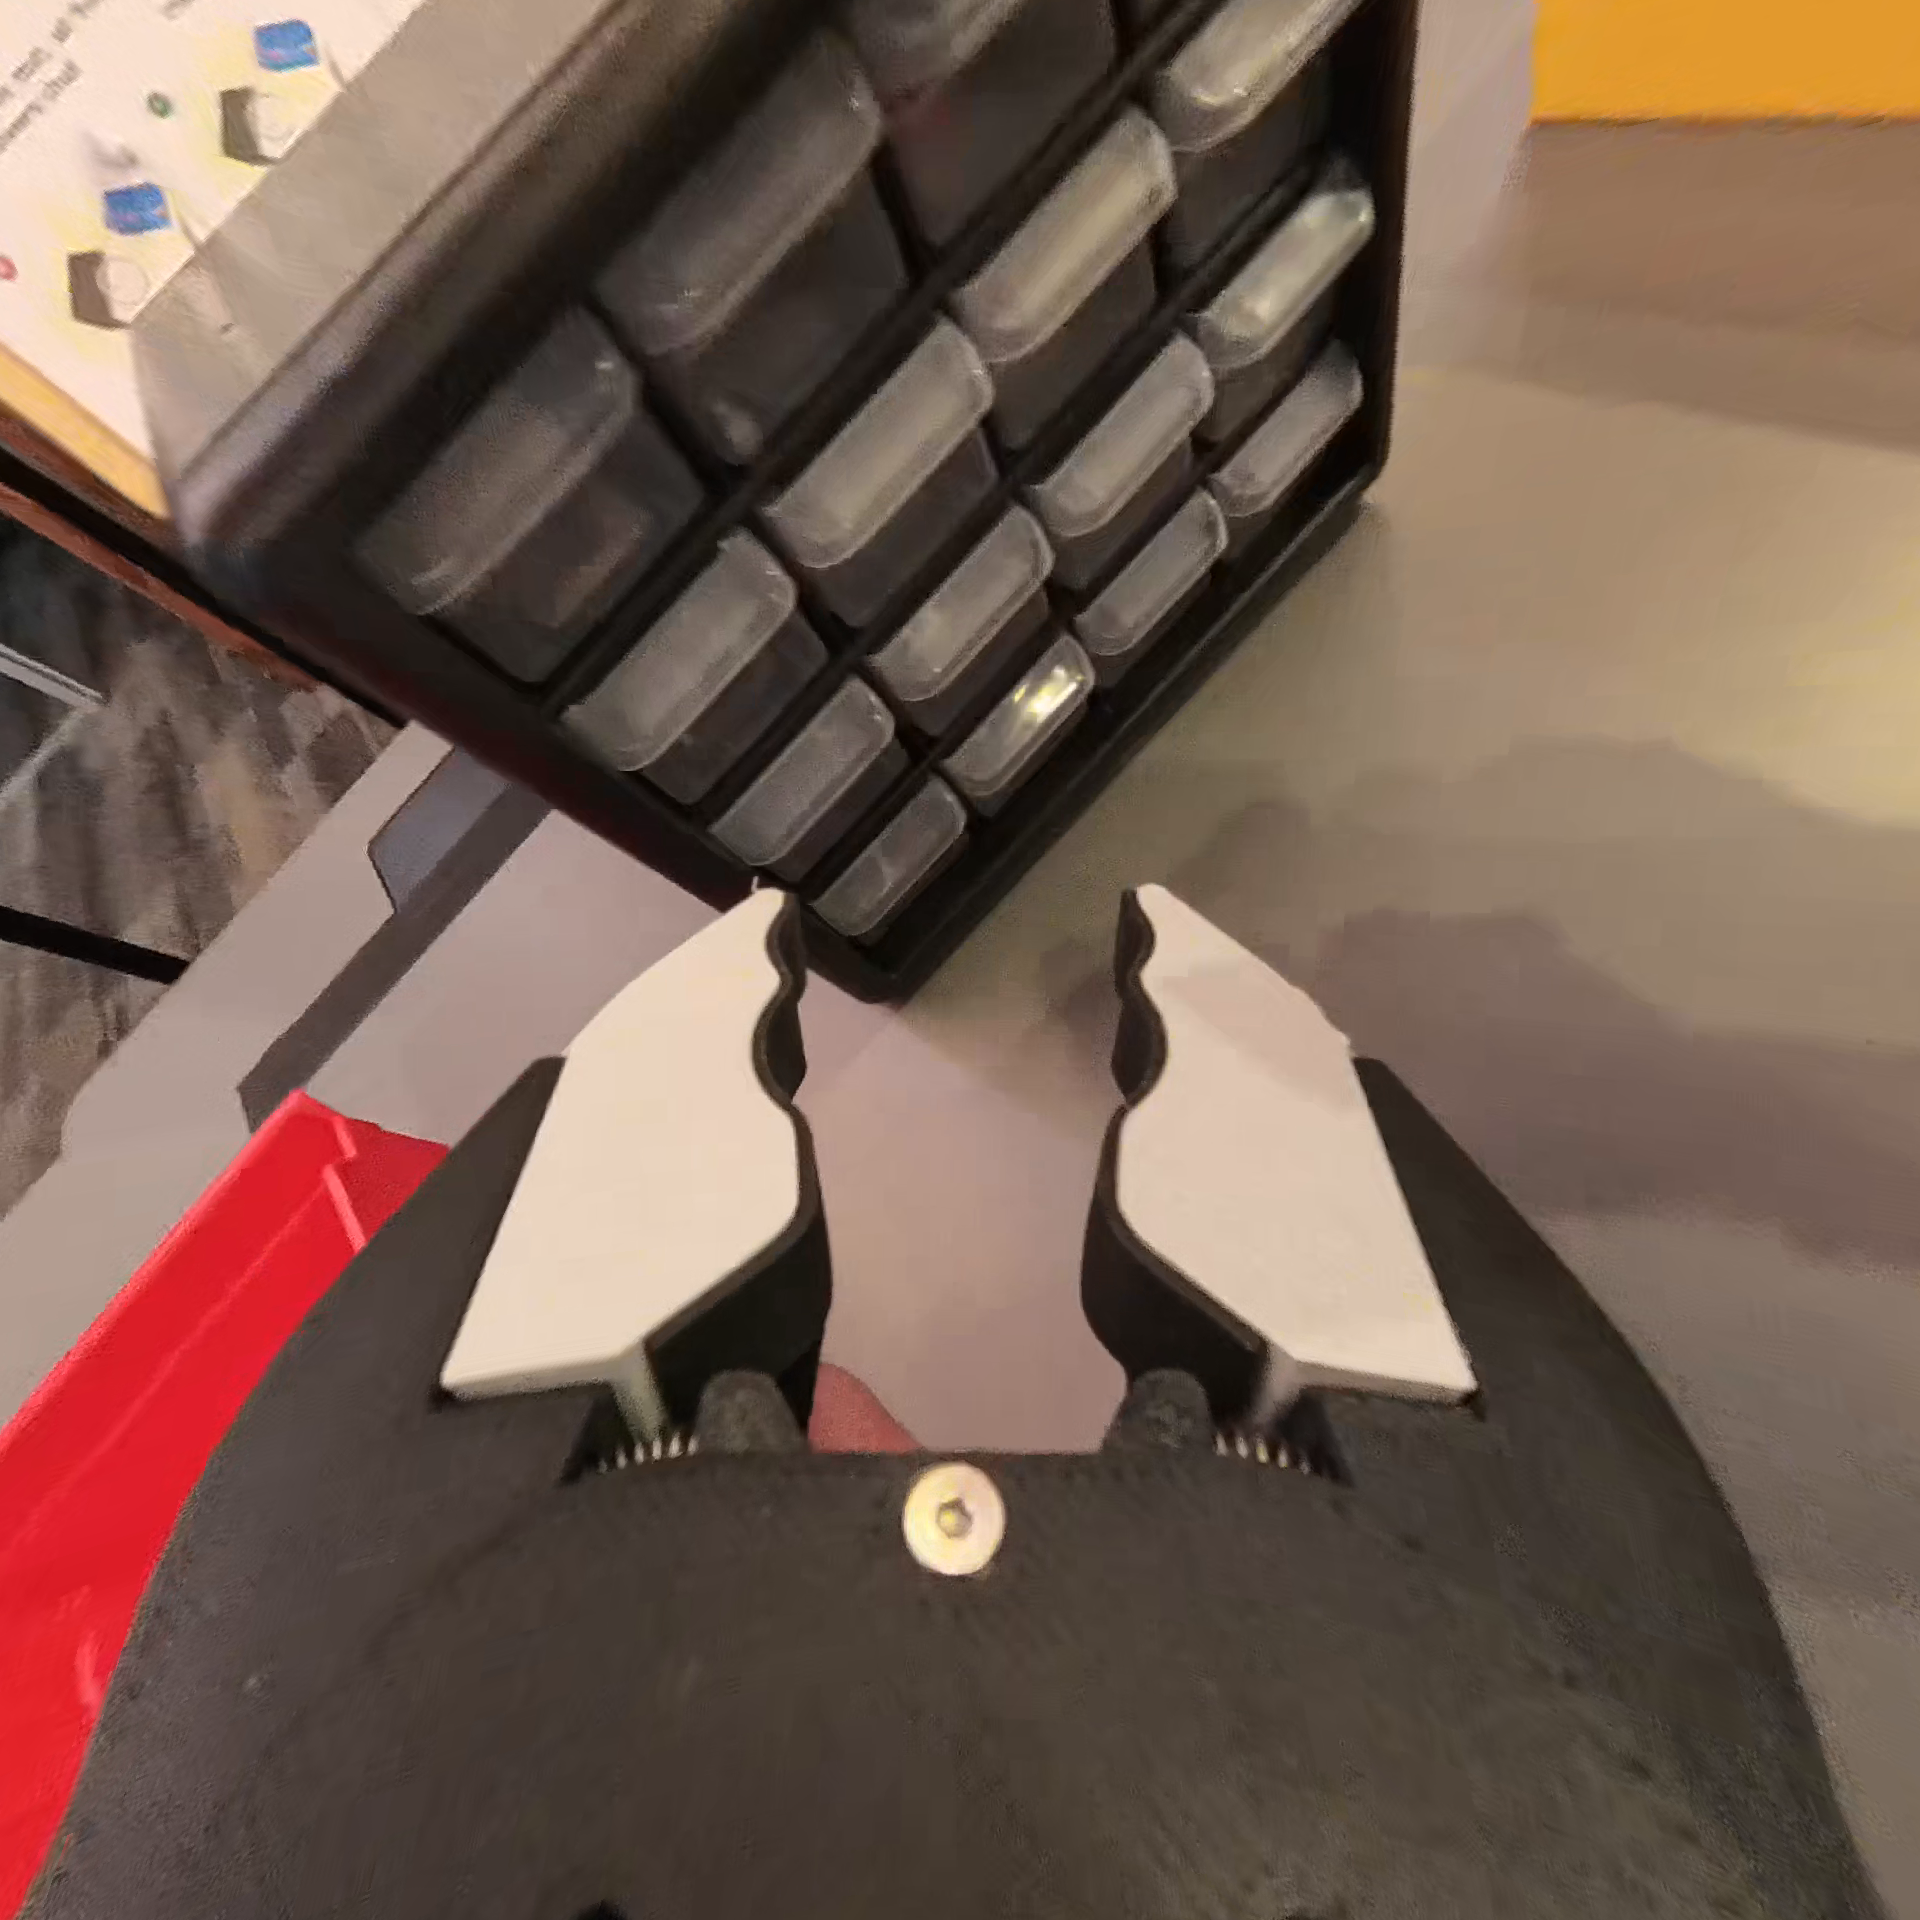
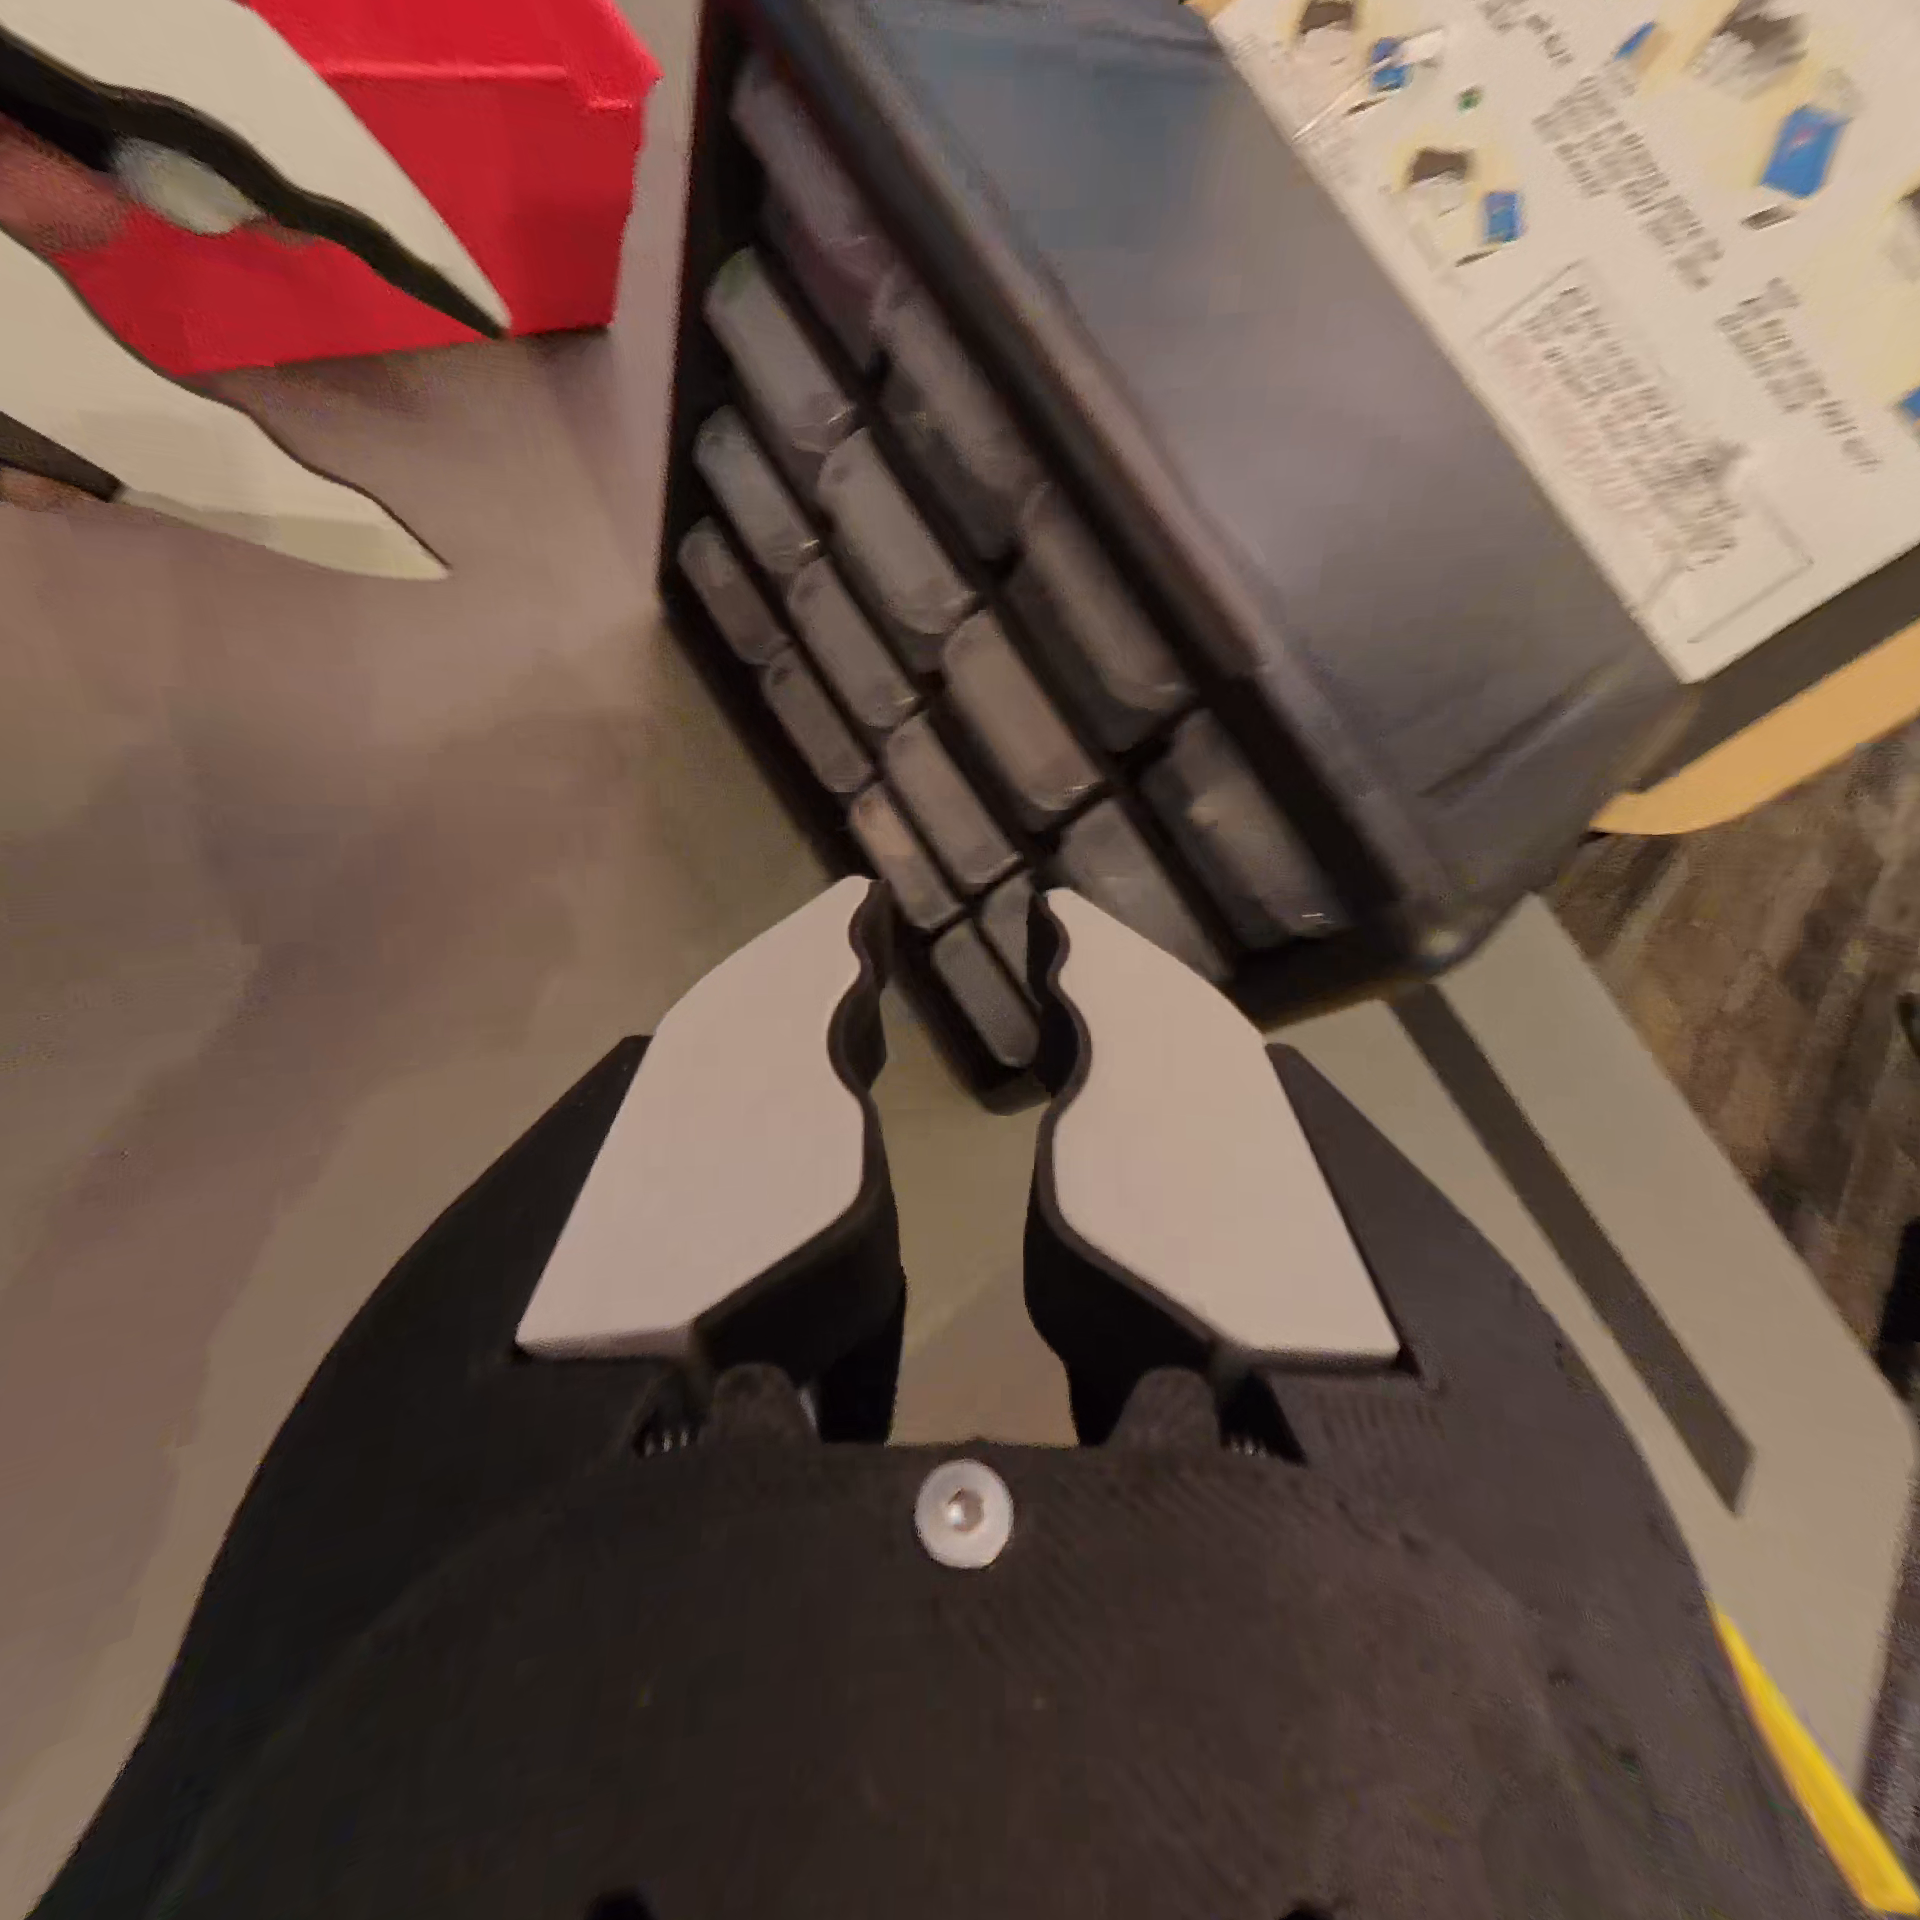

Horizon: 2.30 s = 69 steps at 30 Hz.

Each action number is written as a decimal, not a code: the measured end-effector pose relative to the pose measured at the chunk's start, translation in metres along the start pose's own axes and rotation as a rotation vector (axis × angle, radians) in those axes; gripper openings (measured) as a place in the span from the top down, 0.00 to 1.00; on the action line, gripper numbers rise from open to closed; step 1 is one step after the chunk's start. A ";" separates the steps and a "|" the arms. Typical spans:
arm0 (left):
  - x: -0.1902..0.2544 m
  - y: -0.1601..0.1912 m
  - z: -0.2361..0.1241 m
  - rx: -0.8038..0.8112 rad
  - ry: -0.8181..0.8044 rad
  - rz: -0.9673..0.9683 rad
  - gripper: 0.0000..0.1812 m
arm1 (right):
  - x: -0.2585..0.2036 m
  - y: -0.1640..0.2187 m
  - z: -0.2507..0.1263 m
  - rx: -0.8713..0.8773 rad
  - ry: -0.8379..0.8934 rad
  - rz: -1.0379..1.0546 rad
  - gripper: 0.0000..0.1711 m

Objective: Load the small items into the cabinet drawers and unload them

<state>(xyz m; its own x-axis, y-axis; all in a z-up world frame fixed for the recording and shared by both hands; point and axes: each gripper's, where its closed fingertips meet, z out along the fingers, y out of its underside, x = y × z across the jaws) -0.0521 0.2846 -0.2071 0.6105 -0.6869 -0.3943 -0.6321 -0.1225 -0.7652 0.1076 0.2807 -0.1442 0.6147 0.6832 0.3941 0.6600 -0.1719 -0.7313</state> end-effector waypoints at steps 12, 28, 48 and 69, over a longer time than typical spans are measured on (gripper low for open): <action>0.087 0.029 0.021 -0.055 0.199 -0.078 0.62 | -0.132 0.086 0.060 -0.184 -0.225 0.008 0.63; 0.117 0.061 0.048 -0.144 0.255 -0.016 0.59 | -0.150 0.103 0.091 -0.109 -0.324 0.097 0.56; 0.119 0.068 0.052 -0.195 0.380 -0.171 0.58 | -0.148 0.111 0.090 -0.123 -0.355 0.166 0.44; -0.007 -0.015 0.033 0.097 -0.260 0.085 0.66 | -0.148 0.112 0.087 -0.116 -0.362 0.153 0.48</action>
<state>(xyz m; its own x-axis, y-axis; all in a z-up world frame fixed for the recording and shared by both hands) -0.0306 0.3149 -0.2100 0.6669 -0.4836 -0.5669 -0.6455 0.0051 -0.7637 0.0528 0.2224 -0.3329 0.5310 0.8460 0.0491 0.6299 -0.3553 -0.6906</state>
